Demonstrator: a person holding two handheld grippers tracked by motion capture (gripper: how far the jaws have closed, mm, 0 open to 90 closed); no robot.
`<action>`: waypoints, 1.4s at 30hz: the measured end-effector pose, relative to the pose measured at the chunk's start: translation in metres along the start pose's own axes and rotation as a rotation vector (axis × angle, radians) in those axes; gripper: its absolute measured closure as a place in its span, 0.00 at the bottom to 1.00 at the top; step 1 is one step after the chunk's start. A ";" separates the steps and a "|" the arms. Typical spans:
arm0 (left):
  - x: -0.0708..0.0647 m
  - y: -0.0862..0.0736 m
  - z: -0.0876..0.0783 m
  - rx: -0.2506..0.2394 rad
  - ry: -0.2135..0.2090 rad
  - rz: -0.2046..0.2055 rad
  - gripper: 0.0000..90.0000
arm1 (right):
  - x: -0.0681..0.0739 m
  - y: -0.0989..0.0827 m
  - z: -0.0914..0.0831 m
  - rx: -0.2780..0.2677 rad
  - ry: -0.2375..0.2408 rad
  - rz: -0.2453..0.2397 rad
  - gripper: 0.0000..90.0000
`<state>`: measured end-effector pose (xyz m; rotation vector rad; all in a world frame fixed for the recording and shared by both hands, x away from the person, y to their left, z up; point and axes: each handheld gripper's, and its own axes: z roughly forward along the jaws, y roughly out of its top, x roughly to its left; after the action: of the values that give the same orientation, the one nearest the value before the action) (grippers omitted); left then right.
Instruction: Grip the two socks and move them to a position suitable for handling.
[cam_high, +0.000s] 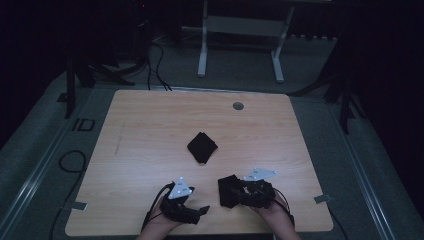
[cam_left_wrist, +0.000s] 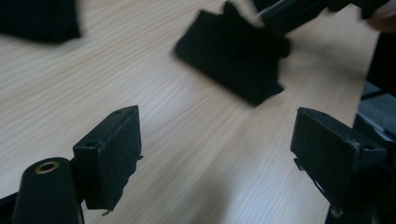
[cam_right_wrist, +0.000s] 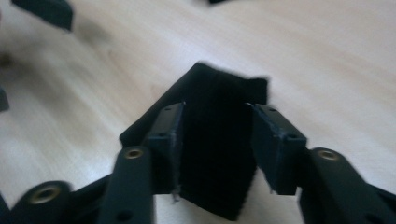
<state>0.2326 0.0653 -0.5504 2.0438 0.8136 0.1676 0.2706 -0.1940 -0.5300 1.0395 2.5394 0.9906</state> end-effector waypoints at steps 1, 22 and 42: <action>-0.002 0.006 0.005 -0.003 -0.017 0.015 0.24 | 0.001 -0.001 0.003 0.017 0.014 -0.010 0.52; 0.016 0.053 0.085 0.123 -0.122 0.086 0.77 | -0.010 -0.011 0.016 0.029 0.044 0.025 0.88; 0.028 0.066 0.028 0.060 -0.060 0.111 0.97 | -0.023 -0.005 -0.020 -0.041 0.038 0.049 0.88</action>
<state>0.2975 0.0371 -0.5200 2.1418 0.6761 0.1441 0.2762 -0.2225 -0.5196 1.0856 2.5236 1.0813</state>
